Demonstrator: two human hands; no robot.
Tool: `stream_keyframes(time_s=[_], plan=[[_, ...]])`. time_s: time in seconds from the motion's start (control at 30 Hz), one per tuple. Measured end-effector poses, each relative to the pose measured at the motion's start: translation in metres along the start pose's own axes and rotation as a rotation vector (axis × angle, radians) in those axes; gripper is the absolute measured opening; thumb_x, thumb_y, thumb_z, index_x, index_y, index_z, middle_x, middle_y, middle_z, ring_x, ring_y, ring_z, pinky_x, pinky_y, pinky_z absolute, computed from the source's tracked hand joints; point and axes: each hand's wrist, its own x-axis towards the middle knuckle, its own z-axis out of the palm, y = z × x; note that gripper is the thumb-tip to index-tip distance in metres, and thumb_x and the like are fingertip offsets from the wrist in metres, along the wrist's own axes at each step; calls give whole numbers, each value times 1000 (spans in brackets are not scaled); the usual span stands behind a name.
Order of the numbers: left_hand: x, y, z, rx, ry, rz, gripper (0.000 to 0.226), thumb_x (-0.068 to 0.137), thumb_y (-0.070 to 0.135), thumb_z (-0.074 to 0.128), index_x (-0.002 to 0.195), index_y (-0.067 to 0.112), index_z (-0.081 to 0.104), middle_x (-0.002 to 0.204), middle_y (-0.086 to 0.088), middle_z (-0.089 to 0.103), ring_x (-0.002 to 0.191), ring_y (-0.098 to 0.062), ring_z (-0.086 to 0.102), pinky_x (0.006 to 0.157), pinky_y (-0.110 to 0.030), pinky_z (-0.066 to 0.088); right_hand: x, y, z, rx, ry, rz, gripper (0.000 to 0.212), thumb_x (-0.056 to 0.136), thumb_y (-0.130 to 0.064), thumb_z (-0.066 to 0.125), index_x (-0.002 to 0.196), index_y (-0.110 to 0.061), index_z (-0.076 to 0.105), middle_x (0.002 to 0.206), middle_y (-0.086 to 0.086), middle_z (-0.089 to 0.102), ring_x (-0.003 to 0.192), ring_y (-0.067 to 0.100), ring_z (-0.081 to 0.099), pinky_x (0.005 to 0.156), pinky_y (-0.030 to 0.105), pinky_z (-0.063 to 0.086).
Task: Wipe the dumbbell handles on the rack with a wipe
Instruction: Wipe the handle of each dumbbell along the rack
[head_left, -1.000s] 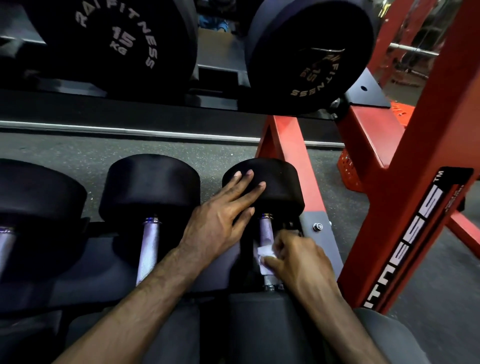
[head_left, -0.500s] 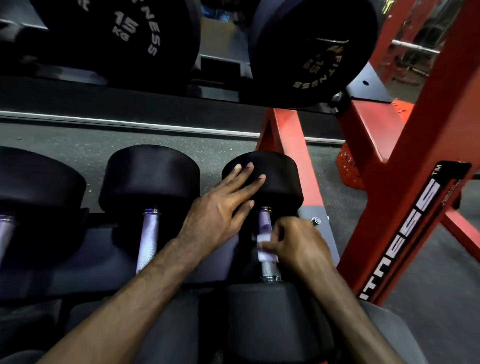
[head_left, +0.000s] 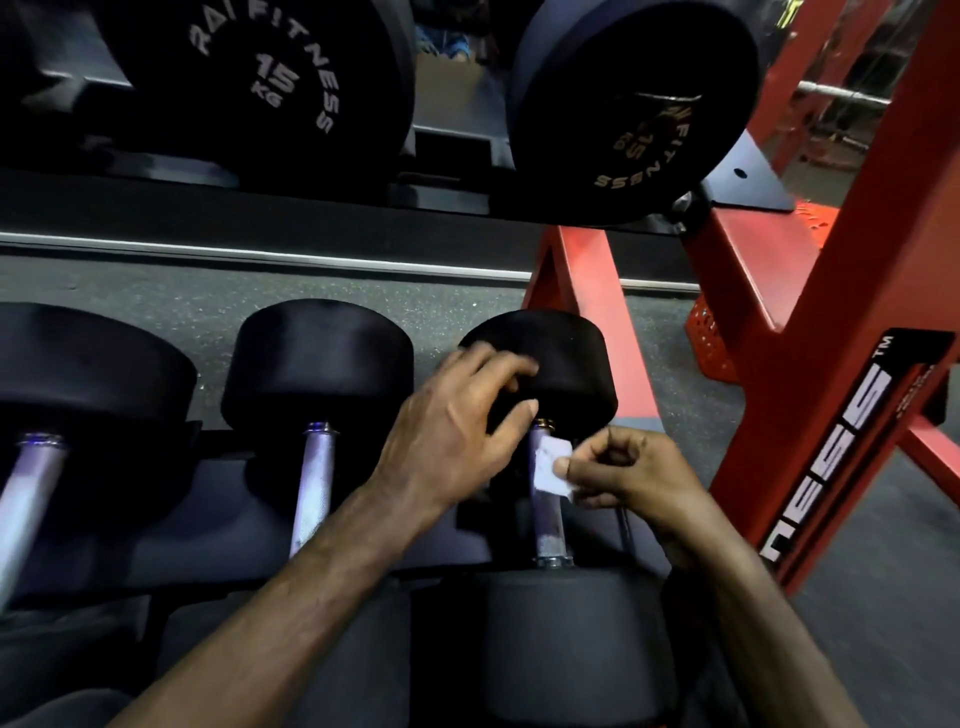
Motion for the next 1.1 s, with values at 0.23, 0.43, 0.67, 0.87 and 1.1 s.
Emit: stream_keyframes(time_s=[0.23, 0.43, 0.67, 0.87, 1.1], plan=[[1, 9, -3, -720, -324, -668, 24, 91, 31, 83, 104, 10, 79, 83, -3, 80, 76, -14, 75, 70, -29, 60, 3, -23, 15, 117, 2, -214, 25, 74, -14, 87, 84, -3, 67, 81, 13, 70, 77, 20, 69, 70, 32, 63], [4, 5, -6, -748, -243, -768, 21, 95, 16, 80, 104, -2, 77, 83, -7, 81, 67, -13, 75, 72, -29, 55, 5, -20, 4, -330, 115, -546, 27, 79, -20, 91, 98, -17, 73, 98, -2, 70, 88, 12, 71, 79, 25, 56], [3, 10, -6, -795, -244, -792, 20, 91, 22, 82, 101, 5, 79, 85, -10, 82, 68, -13, 73, 69, -23, 53, 7, -11, 9, -356, 32, -627, 42, 79, -26, 92, 116, -22, 72, 110, -8, 69, 100, 17, 71, 83, 41, 60], [4, 8, -6, -871, -302, -799, 40, 91, 43, 72, 110, 8, 80, 102, -12, 82, 87, -23, 79, 92, -41, 59, 5, -4, 11, -112, -80, -482, 29, 91, -15, 80, 119, -22, 77, 112, -9, 78, 105, 12, 75, 97, 42, 60], [0, 5, -1, -806, -264, -775, 29, 88, 34, 81, 103, 9, 80, 95, -10, 82, 80, -15, 71, 77, -29, 60, 3, 0, 14, -79, -153, -424, 32, 96, -20, 74, 128, -20, 75, 121, -8, 76, 119, 13, 69, 103, 40, 57]])
